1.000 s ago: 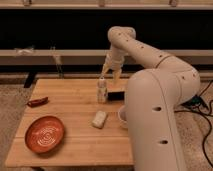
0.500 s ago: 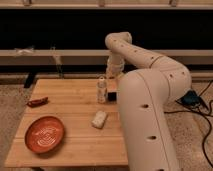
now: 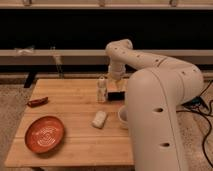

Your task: Place the eraser on the white sponge

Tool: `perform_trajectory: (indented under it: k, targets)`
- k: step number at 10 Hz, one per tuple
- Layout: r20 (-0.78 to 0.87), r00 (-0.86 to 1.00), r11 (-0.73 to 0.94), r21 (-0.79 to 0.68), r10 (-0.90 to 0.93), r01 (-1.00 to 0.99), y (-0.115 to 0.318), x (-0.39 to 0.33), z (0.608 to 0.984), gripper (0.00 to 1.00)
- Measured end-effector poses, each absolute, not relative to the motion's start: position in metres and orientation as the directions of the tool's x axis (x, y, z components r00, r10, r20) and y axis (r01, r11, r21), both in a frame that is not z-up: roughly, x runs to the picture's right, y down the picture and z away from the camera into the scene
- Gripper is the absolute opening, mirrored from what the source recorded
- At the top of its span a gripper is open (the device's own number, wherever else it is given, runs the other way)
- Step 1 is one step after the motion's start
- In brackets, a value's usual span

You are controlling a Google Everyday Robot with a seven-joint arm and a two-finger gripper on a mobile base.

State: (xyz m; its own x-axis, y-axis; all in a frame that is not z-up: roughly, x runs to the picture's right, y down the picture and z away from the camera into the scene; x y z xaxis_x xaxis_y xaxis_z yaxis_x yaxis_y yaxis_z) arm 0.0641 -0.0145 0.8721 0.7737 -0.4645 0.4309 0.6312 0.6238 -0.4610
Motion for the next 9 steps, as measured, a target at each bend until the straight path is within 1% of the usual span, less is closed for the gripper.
perform_trajectory:
  k: [1, 5, 9]
  targets:
    - [0.428, 0.777, 0.633, -0.453, -0.463, 0.627, -0.011, 0.065, 0.877, 0.62]
    - [0.437, 0.781, 0.616, -0.484, -0.446, 0.622, 0.014, 0.064, 0.930, 0.62]
    - [0.428, 0.810, 0.587, -0.559, -0.401, 0.586, 0.029, 0.082, 0.955, 0.62]
